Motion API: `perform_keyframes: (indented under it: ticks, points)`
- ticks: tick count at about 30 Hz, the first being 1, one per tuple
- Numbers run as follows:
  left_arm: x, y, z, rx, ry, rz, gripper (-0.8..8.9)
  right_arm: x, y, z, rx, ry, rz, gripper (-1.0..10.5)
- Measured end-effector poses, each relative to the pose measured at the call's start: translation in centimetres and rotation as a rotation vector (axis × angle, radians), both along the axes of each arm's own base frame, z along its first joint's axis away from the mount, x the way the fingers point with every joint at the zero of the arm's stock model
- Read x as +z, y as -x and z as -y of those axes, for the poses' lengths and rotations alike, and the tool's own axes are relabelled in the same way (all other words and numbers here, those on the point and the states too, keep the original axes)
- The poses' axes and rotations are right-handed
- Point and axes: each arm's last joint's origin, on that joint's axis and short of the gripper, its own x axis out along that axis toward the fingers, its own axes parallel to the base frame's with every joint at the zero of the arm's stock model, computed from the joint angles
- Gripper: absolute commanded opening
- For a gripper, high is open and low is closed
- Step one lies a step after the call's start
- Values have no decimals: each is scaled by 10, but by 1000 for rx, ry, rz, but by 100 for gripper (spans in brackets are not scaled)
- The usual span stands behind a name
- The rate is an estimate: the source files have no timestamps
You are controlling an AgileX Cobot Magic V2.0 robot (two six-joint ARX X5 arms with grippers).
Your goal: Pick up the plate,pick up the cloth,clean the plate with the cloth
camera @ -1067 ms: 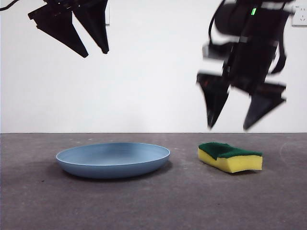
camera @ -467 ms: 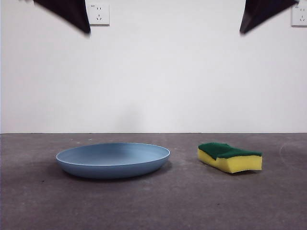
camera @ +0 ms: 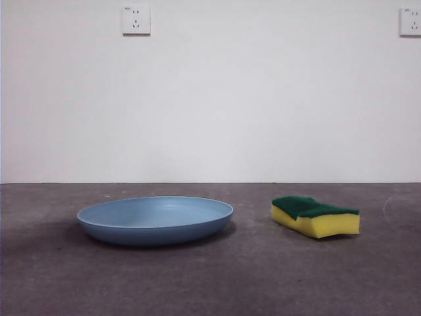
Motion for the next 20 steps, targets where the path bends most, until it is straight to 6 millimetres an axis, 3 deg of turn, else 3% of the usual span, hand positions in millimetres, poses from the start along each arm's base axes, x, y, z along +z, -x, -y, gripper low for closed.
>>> perform_keyframes:
  ticks: [7, 20]
  points:
    - [-55, 10, -6, 10, 19, 30, -8, -16, 18, 9, -41, 7, 19, -7]
    - [-51, 10, -5, -22, 68, 68, -3, -16, 19, 10, -45, -1, 14, -1]
